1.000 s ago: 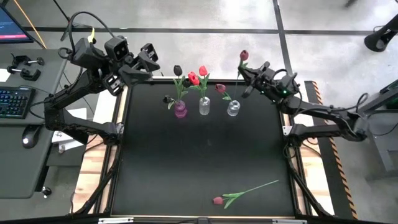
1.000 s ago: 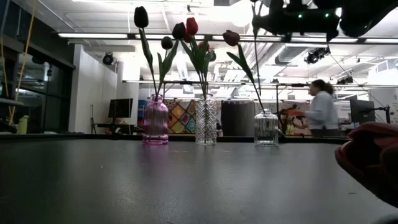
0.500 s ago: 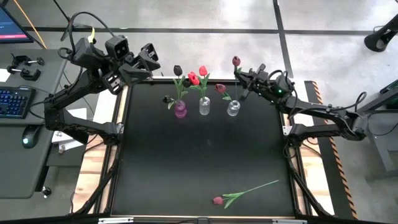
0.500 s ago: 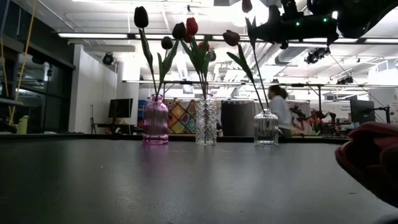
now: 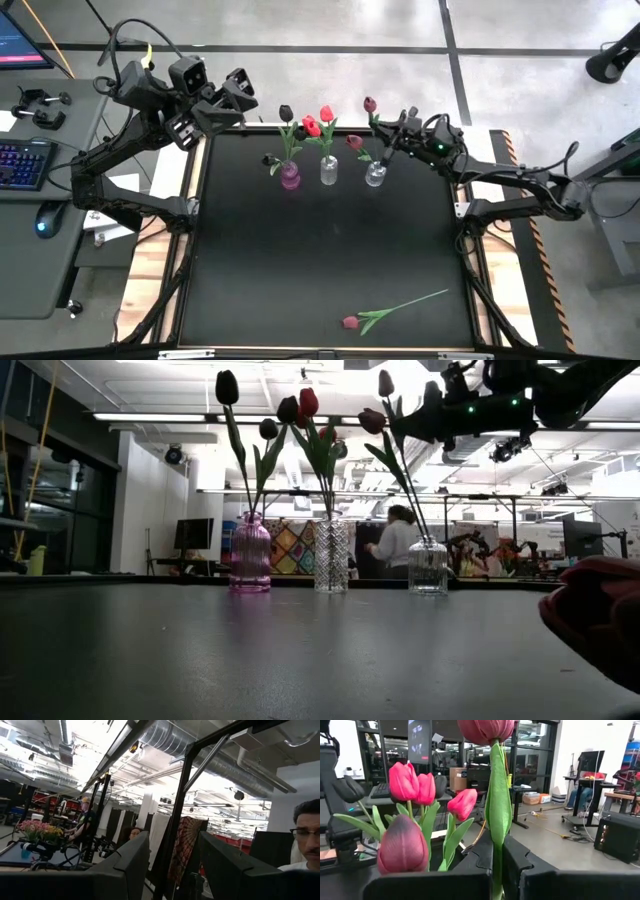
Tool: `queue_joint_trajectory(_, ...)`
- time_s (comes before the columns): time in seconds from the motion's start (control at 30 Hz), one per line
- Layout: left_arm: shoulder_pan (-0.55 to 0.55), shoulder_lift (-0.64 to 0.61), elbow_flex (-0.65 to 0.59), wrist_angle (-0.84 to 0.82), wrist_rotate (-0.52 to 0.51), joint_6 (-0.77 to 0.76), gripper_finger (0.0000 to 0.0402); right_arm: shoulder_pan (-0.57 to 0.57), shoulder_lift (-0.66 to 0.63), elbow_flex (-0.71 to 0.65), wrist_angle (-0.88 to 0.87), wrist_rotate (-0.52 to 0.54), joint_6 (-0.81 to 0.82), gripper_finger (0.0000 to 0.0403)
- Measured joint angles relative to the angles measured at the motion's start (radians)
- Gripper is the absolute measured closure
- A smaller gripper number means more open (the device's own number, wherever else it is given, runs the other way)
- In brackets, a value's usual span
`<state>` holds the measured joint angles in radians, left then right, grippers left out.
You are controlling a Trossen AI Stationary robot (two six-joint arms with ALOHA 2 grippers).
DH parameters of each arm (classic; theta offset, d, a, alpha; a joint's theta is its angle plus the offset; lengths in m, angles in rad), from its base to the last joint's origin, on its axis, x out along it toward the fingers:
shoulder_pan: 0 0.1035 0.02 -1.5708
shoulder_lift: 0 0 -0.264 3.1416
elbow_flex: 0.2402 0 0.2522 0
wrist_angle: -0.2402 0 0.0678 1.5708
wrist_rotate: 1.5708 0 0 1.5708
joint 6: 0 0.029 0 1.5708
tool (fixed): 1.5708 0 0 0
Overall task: Sort flowers into vase by color
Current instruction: Put the top dark red tulip into the right transparent flower vase, then put the dark red tulip into the right transparent vase
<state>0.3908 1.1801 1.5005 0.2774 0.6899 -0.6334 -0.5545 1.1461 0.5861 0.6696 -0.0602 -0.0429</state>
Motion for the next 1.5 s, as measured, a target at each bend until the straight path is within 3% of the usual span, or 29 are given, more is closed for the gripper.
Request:
queue_joint_trajectory(0.17,0.000,0.000,0.000,0.002,0.000,-0.001,0.0243,0.000,-0.015,0.000,-0.004,0.006,0.019,0.0403)
queue_joint_trajectory(0.43,0.000,0.000,0.000,0.005,0.000,0.000,0.0243,-0.001,-0.088,0.000,-0.153,0.029,0.041,0.0387)
queue_joint_trajectory(0.57,0.000,0.000,0.000,0.005,0.001,0.000,0.0243,0.001,-0.098,0.000,-0.158,0.047,0.047,0.0335)
queue_joint_trajectory(0.8,0.000,0.000,0.000,0.004,0.002,-0.001,0.0243,0.002,-0.127,0.000,-0.223,0.047,0.096,0.0211)
queue_joint_trajectory(0.97,0.000,0.000,0.000,0.004,0.003,-0.001,0.0243,0.003,-0.216,0.000,-0.419,0.047,0.091,0.0146)
queue_joint_trajectory(1.1,0.000,0.000,0.000,0.004,0.003,-0.001,0.0243,0.003,-0.337,0.000,-0.664,0.040,0.121,0.0127)
queue_joint_trajectory(1.2,0.000,0.000,0.000,0.004,0.004,-0.001,0.0243,0.003,-0.428,0.000,-0.809,-0.046,0.236,0.0127)
queue_joint_trajectory(1.33,0.000,0.000,0.000,0.004,0.027,0.000,0.0243,0.042,-0.481,0.000,-0.877,-0.295,0.507,0.0136)
queue_joint_trajectory(1.4,0.000,0.000,0.000,0.004,0.034,0.000,0.0243,0.109,-0.474,0.000,-0.876,-0.400,0.623,0.0140)
queue_joint_trajectory(1.5,0.000,0.000,0.000,0.004,0.034,0.001,0.0243,0.268,-0.441,0.001,-0.876,-0.425,0.719,0.0147)
